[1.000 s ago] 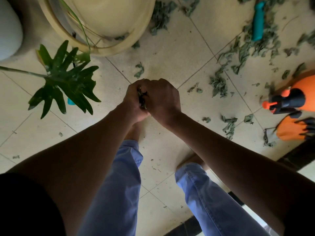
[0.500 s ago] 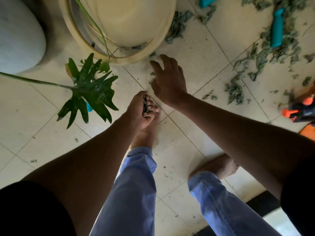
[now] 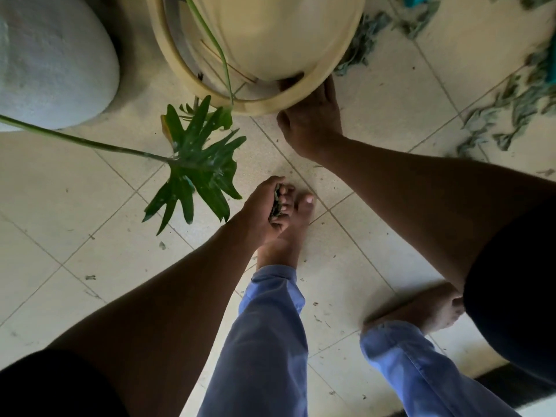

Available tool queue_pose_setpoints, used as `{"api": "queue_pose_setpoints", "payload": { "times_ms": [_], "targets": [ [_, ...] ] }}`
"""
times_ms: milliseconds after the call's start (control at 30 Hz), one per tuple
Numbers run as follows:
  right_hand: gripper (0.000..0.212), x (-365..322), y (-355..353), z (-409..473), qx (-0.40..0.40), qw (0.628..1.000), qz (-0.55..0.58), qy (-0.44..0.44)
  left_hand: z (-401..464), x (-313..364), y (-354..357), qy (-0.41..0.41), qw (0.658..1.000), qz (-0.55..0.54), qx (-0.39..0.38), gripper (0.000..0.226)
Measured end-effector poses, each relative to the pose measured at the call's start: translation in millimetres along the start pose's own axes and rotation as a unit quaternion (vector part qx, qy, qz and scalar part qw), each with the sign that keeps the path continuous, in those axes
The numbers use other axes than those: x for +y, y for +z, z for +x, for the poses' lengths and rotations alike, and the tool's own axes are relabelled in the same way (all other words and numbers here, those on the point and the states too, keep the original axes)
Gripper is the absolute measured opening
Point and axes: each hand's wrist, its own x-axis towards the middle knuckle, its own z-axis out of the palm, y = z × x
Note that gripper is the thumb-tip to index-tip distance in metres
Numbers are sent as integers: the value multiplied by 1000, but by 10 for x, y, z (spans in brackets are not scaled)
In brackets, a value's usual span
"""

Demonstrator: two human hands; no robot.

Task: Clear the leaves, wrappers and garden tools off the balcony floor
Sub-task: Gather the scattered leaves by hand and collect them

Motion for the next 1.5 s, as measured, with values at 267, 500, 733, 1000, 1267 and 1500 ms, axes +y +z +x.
{"api": "queue_pose_setpoints", "payload": {
  "times_ms": [267, 500, 733, 1000, 1267, 1500],
  "targets": [
    [73, 413, 198, -619, 2, 997, -14, -76, 45, -39, 45, -11, 999, 20, 29, 46],
    [63, 634, 279, -1171, 5, 993, -16, -117, 28, -93, 65, -1, 998, 49, 51, 38],
    [74, 456, 124, -1050, -20, 999, -17, -40, 69, -169, 25, -4, 997, 64, 49, 39],
    [40, 129, 15, -935, -57, 996, 23, -59, 12, -230, -69, 1, 997, 68, 35, 41],
    [20, 157, 103, -857, -15, 989, 138, 43, -31, -281, -124, -7, 997, 68, 22, 47],
    [5, 78, -148, -1235, 5, 852, 482, 202, -19, -259, 36, -20, 999, 32, -15, 38]
  ]
}}
